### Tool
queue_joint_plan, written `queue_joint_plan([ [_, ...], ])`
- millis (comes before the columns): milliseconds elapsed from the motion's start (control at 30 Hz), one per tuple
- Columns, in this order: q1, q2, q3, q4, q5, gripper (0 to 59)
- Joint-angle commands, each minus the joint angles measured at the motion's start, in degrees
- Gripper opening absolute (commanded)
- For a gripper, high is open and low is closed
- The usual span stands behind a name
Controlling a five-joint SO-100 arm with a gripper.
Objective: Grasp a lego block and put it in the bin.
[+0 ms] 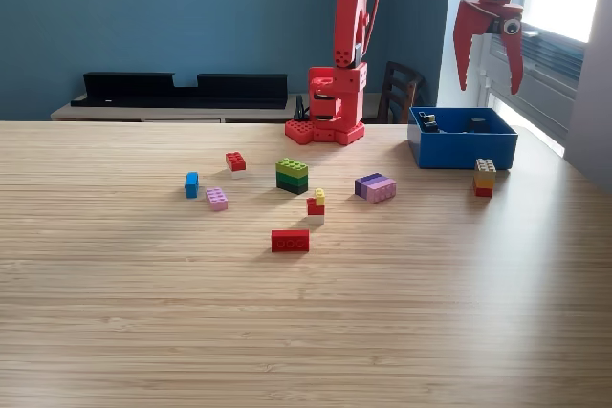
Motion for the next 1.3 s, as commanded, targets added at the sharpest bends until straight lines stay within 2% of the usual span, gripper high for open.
queue_joint_plan([
  [33, 1.23, 5.19, -3.96, 0.97, 2.20, 24.4],
  [167, 8.26, 5.19, -6.68, 0.88, 5.98, 5.8],
  [233, 14.15, 5.19, -8.70, 0.88, 7.82, 0.3],
  [467, 40.87, 5.19, -14.94, 0.18, 10.99, 0.1],
  [700, 63.54, 5.19, -13.71, -4.31, 12.48, 0.1],
  [1033, 68.64, 5.19, -5.62, -11.95, 13.27, 0.1],
  [1300, 68.73, 5.19, -5.19, -12.74, 14.06, 0.1],
])
